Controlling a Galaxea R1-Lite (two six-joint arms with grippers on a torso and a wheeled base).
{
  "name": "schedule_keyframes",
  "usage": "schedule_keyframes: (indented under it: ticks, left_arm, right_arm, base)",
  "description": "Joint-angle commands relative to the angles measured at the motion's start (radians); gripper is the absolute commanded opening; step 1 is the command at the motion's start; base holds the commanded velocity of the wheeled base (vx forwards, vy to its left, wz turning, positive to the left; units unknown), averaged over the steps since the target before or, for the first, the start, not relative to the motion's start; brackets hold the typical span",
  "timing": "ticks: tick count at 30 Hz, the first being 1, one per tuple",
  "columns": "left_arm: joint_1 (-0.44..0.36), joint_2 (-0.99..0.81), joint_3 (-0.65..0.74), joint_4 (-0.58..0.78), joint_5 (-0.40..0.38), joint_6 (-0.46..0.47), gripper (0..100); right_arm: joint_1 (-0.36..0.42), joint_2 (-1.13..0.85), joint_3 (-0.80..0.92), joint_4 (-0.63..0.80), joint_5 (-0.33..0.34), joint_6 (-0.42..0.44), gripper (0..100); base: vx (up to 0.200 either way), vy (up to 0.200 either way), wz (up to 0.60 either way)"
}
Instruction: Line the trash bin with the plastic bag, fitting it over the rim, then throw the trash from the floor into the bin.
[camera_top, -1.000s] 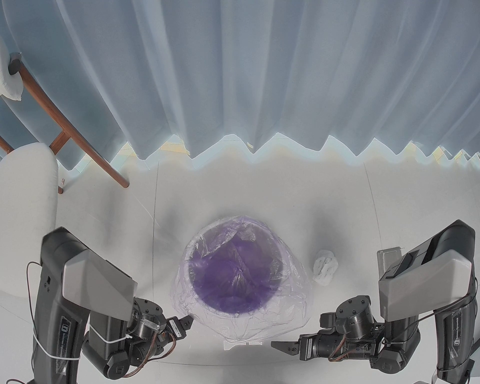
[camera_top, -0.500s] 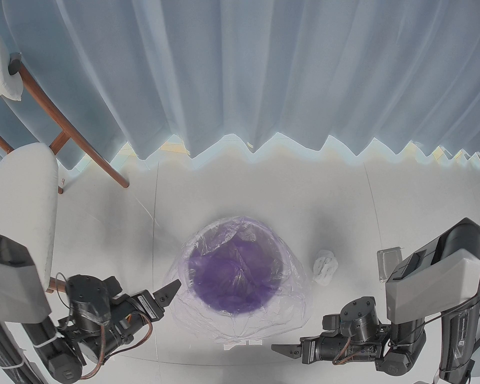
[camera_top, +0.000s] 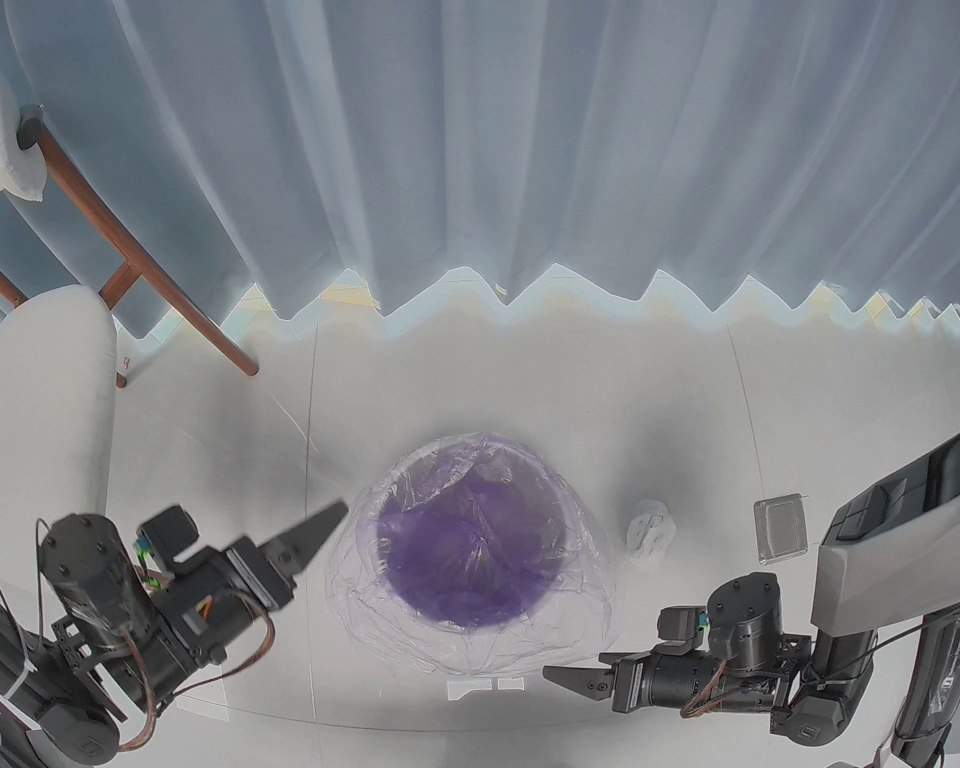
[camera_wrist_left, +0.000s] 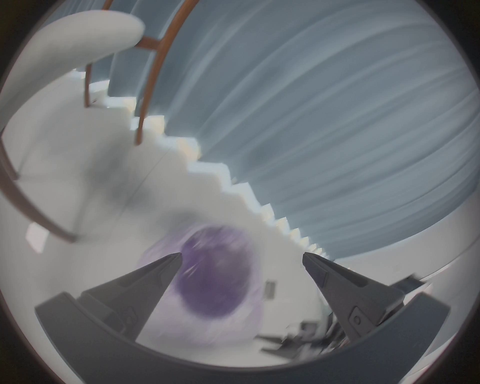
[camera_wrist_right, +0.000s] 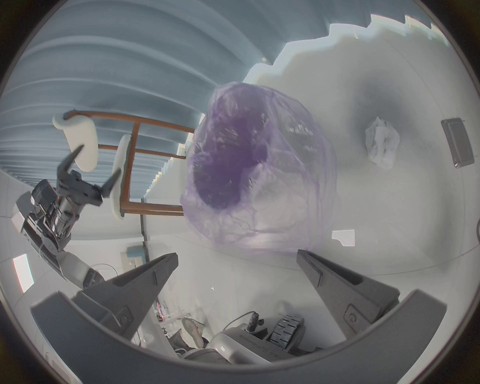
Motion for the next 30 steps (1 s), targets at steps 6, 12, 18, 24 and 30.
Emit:
schedule_keyframes:
  ticks: [6, 12, 18, 24, 30]
  left_arm:
    - [-0.036, -0.003, -0.395, -0.179, -0.036, -0.049, 100]
    - [-0.027, -0.012, -0.655, 0.059, -0.243, -0.023, 100]
    - [-0.037, -0.103, -0.724, 0.359, -0.274, -0.015, 100]
    - [-0.018, -0.144, -0.682, 0.392, -0.285, 0.032, 100]
    - [-0.011, -0.155, -0.684, 0.392, -0.285, 0.040, 100]
  right_arm:
    - [-0.012, -0.146, -0.124, 0.007, 0.005, 0.159, 100]
    - [-0.033, -0.149, -0.184, 0.036, 0.002, 0.185, 100]
    - [-0.081, -0.274, -0.265, 0.211, -0.003, 0.193, 100]
    - [-0.083, -0.413, -0.451, 0.559, 0.000, 0.383, 100]
    - [-0.118, -0.383, -0.526, 0.474, -0.004, 0.555, 100]
  base:
    - [0.000, 0.000, 0.00]
    - [0.000, 0.000, 0.00]
    - [0.000, 0.000, 0.00]
    - [0.000, 0.000, 0.00]
    - [0.000, 0.000, 0.00]
